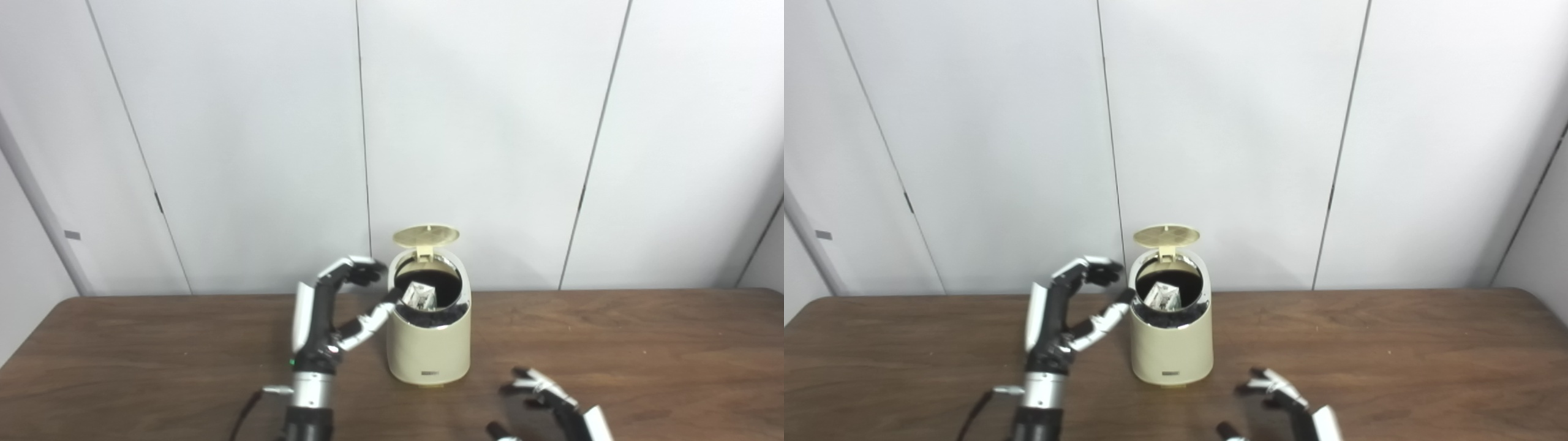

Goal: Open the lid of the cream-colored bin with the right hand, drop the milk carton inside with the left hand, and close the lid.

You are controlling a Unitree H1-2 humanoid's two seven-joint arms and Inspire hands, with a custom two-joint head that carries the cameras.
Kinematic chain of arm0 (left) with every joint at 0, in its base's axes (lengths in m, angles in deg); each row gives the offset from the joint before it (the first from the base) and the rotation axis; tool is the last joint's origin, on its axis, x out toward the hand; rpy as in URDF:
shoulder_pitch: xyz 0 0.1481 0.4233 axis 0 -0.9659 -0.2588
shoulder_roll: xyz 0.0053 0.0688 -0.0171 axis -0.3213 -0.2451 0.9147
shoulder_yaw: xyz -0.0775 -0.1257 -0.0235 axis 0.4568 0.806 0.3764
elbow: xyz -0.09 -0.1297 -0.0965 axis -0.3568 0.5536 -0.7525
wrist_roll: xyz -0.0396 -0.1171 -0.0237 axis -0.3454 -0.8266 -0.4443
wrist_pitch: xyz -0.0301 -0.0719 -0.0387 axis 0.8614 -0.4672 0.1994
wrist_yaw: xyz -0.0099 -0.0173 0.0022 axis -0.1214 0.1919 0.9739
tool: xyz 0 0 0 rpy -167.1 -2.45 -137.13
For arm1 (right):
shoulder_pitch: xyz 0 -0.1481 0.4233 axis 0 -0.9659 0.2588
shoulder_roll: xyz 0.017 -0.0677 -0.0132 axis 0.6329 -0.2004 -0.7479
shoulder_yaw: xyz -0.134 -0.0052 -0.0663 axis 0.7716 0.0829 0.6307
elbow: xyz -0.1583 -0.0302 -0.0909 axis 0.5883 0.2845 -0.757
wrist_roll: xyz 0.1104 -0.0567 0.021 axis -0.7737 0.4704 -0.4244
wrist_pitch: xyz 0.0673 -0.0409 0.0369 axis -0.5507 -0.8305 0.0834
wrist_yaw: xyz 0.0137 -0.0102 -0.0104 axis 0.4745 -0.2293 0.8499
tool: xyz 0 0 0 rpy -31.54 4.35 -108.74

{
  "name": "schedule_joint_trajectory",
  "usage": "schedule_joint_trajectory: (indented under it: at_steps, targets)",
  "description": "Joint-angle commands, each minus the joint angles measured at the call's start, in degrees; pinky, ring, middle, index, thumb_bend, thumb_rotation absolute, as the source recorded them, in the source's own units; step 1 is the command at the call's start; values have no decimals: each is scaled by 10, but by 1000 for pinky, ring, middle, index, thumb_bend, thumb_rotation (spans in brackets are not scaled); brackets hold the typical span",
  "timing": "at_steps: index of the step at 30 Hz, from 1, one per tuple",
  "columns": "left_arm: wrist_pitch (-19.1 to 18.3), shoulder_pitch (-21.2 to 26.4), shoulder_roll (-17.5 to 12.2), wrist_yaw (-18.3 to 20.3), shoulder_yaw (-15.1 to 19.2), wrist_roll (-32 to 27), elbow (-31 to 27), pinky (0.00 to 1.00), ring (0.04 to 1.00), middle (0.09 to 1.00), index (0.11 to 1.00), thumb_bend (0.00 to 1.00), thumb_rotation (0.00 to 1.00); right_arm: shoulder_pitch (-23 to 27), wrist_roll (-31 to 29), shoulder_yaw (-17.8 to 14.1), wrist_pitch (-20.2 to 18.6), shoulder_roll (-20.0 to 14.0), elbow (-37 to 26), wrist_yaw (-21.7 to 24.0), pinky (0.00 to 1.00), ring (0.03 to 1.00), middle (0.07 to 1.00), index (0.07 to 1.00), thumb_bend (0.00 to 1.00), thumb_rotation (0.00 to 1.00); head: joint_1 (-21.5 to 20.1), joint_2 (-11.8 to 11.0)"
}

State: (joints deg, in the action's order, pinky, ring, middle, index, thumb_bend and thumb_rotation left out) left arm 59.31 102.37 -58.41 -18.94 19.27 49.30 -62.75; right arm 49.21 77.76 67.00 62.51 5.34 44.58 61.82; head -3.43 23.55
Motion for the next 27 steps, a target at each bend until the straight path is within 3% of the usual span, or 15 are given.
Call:
schedule_joint_trajectory:
  at_steps: [1, 5, 9, 12, 17, 20, 27]
  targets:
    - [9, 8, -4, 36, 29, -13, -41, 568, 592, 632, 662, 559, 849, 32, -2, -8, 17, 4, -43, -3, 817, 889, 894, 879, 545, 860, 0, 0]
    - [9, -41, 0, 102, 87, -35, -106, 529, 581, 612, 634, 390, 760, 80, -9, -33, 20, -16, -68, 2, 821, 895, 914, 907, 614, 836, -1, 1]
    - [9, -87, 3, 171, 127, -55, -145, 531, 600, 642, 654, 345, 720, 136, -23, -47, 35, -49, -60, 21, 790, 878, 917, 912, 721, 782, 1, -1]
    - [8, -117, 5, 222, 151, -75, -166, 567, 648, 685, 692, 368, 696, 177, 0, -44, 0, -68, -80, 52, 776, 881, 926, 920, 757, 807, 2, 0]
    - [7, -153, 14, 267, 189, -80, -181, 594, 670, 702, 707, 341, 655, 249, 37, -30, -71, -87, -117, 118, 723, 902, 961, 958, 763, 845, 3, -6]
    - [-10, -178, 23, 289, 202, -84, -190, 589, 678, 721, 716, 338, 714, 293, 72, -20, -124, -95, -131, 161, 723, 931, 960, 958, 832, 897, 2, -6]
    - [-31, -216, 54, 318, 220, -77, -190, 631, 698, 722, 729, 389, 729, 384, 118, 10, -176, -124, -115, 246, 838, 932, 941, 940, 802, 886, 5, -8]
